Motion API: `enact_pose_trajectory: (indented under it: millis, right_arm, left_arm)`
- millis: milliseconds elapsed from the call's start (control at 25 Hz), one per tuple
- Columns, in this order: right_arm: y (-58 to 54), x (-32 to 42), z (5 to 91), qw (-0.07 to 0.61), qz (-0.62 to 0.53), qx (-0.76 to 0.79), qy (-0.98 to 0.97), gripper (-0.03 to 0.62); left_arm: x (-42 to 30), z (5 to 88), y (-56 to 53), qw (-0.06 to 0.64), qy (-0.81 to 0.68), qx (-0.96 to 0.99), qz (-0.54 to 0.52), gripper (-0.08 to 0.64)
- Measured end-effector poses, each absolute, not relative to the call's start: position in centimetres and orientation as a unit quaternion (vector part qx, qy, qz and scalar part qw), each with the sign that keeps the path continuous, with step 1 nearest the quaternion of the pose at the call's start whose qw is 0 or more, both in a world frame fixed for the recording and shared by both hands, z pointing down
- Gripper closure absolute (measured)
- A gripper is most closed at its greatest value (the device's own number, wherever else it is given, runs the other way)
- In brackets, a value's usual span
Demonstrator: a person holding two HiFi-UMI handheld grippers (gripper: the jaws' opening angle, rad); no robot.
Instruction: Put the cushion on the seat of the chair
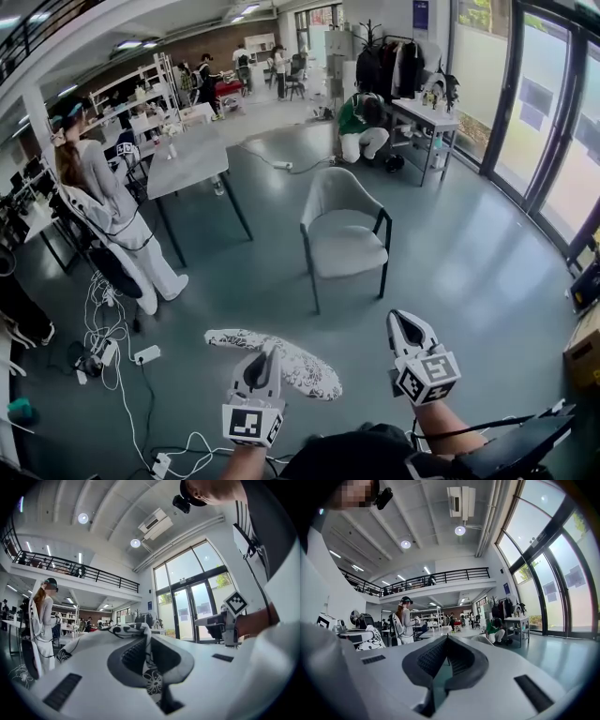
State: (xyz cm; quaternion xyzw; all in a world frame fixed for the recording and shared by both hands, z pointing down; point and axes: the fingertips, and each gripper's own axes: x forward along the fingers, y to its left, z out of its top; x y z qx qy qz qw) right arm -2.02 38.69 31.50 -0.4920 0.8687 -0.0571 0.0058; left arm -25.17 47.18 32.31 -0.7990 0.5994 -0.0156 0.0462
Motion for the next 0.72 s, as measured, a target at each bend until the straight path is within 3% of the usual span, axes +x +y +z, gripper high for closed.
enact_pose_trajectory:
  millis: [720]
  right_arm:
    - [33.6, -3.0, 31.0, 0.009, -0.041, -0.497, 0.867, 0.583]
  left_arm:
    - [-27.6, 32.7, 42.8, 0.047, 0.600, -0.798, -0.019, 0.538]
